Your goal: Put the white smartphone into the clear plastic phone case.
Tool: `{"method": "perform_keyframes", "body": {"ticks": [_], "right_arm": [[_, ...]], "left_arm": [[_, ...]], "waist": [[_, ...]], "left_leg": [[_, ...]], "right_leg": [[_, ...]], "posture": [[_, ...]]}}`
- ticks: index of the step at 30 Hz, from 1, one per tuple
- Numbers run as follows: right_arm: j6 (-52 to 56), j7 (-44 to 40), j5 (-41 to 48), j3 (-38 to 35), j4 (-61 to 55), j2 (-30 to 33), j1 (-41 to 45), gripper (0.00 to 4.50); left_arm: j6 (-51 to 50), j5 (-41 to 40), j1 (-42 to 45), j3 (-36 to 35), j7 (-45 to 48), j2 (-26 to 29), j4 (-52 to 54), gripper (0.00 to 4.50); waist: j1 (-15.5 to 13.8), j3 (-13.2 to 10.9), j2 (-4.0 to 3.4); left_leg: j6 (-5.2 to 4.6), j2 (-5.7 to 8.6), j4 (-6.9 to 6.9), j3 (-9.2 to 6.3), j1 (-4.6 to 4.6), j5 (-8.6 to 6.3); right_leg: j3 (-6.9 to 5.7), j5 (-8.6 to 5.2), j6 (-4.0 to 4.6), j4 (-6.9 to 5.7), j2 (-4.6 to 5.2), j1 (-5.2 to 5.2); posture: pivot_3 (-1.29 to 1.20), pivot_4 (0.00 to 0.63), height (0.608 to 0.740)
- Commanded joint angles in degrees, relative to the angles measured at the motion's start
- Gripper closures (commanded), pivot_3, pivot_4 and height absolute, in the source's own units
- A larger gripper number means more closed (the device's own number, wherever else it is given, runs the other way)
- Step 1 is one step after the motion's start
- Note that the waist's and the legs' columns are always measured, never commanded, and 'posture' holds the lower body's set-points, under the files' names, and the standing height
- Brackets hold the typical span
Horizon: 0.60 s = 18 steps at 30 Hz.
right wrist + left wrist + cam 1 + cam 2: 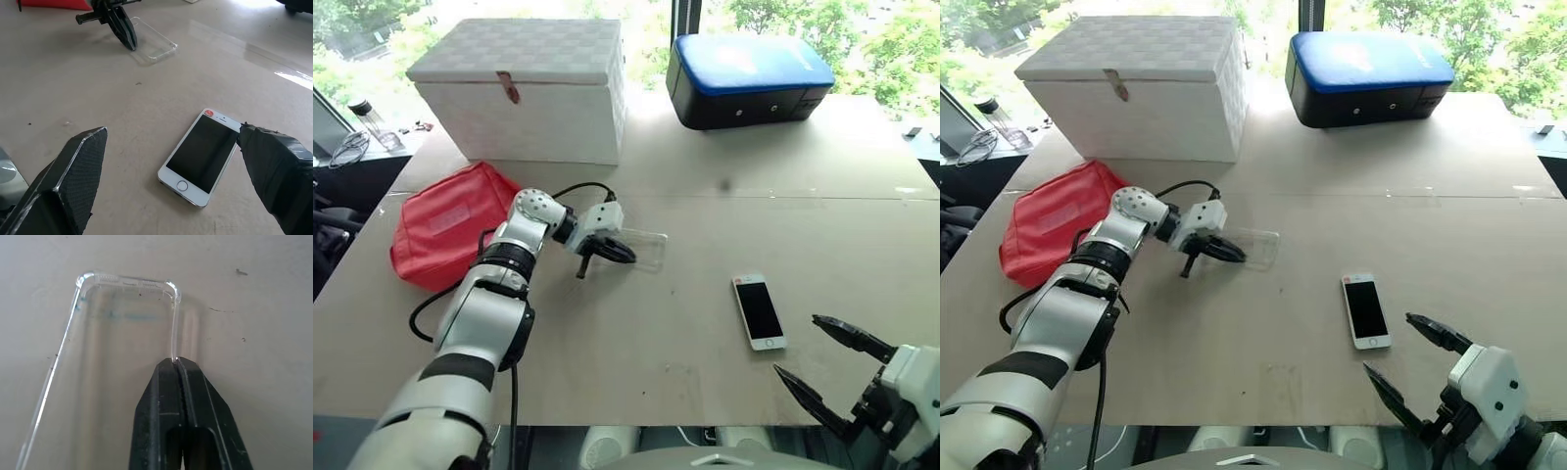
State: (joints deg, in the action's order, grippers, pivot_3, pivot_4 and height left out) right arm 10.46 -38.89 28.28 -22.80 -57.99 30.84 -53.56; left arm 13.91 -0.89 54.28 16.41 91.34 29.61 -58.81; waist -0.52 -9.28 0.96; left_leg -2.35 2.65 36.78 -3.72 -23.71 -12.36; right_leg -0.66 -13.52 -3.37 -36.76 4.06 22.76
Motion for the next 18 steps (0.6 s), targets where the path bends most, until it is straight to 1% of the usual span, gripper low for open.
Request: {"method": "perform_keyframes", "body": {"ticks": [1,2,3,5,7,9,12,15,18], "right_arm": [[-1.34,-0.27,-1.64,1.54,-1.44,-0.13,0.68,0.0],[-1.18,-0.44,-2.14,2.17,-1.17,0.13,1.38,0.0],[-0.96,-0.55,-2.38,2.72,-0.98,0.37,2.06,0.0],[-0.48,-1.0,-2.16,2.97,-0.35,0.96,3.36,0.0],[0.18,-1.49,-1.77,2.96,0.22,1.69,4.69,0.0],[0.82,-2.29,-1.07,2.68,1.25,2.68,6.3,0.0],[1.6,-3.38,-1.59,3.52,2.09,4.48,8.06,0.0],[1.83,-3.93,-2.34,4.14,2.74,5.3,8.8,0.0],[1.93,-3.96,-2.74,4.48,2.42,5.24,8.57,0.0]], "left_arm": [[-11.85,-2.08,-8.03,-1.15,-0.83,3.11,16.91,4.46],[-17.68,-3.43,-11.7,-1.73,-1.67,4.2,24.64,4.46],[-22.56,-4.46,-14.92,-2.26,-2.91,5.13,31.48,4.46],[-31.02,-6.1,-19.7,-3.04,-6.22,5.96,42.73,4.46],[-38.35,-7.94,-22.79,-3.62,-9.15,6.11,51.63,4.46],[-42.49,-8.12,-25.0,-2.94,-12.43,5.38,58.13,4.46],[-44.17,-7.46,-26.69,-1.06,-15.58,4.48,62.39,4.46],[-44.4,-6.08,-27.0,1.02,-18.99,3.14,63.0,4.46],[-44.5,-6.41,-26.94,2.21,-20.45,2.33,63.11,4.46]], "waist": [[0.19,0.01,-0.02],[0.56,0.04,-0.05],[0.59,0.05,-0.06],[0.57,0.05,-0.06],[0.15,0.04,-0.07],[-0.39,0.03,-0.06],[-0.69,0.05,-0.08],[-0.66,0.06,-0.1],[-0.57,0.06,-0.1]], "left_leg": [[0.0,-0.03,0.03,0.0,0.0,0.0],[0.01,-0.08,0.03,0.02,0.0,0.0],[0.02,-0.14,0.02,0.0,0.0,-0.01],[0.03,-0.18,0.02,-0.02,-0.02,-0.01],[0.03,-0.18,0.02,-0.03,-0.02,-0.01],[0.03,-0.18,0.03,-0.04,-0.04,-0.01],[0.02,-0.18,0.06,-0.04,-0.03,-0.01],[0.02,-0.17,0.07,-0.02,-0.02,-0.01],[0.03,-0.17,0.07,-0.03,-0.04,0.0]], "right_leg": [[0.0,0.0,0.01,-0.01,0.05,0.0],[0.06,0.02,0.05,0.01,0.13,0.01],[0.23,0.13,0.29,0.0,0.2,0.0],[0.23,0.02,0.5,0.02,0.21,0.01],[0.23,0.01,0.52,0.02,0.24,0.0],[0.2,0.0,0.52,0.02,0.25,0.01],[0.1,-0.02,0.48,0.02,0.3,-0.04],[0.08,-0.02,0.48,0.02,0.33,-0.06],[0.07,-0.01,0.51,0.01,0.26,-0.05]], "posture": [[0.0,0.15,0.74],[0.0,0.15,0.74],[0.0,0.15,0.74],[0.0,0.15,0.74],[0.0,0.15,0.74],[0.0,0.15,0.74],[0.0,0.15,0.74],[0.0,0.15,0.74],[0.0,0.15,0.74]]}}
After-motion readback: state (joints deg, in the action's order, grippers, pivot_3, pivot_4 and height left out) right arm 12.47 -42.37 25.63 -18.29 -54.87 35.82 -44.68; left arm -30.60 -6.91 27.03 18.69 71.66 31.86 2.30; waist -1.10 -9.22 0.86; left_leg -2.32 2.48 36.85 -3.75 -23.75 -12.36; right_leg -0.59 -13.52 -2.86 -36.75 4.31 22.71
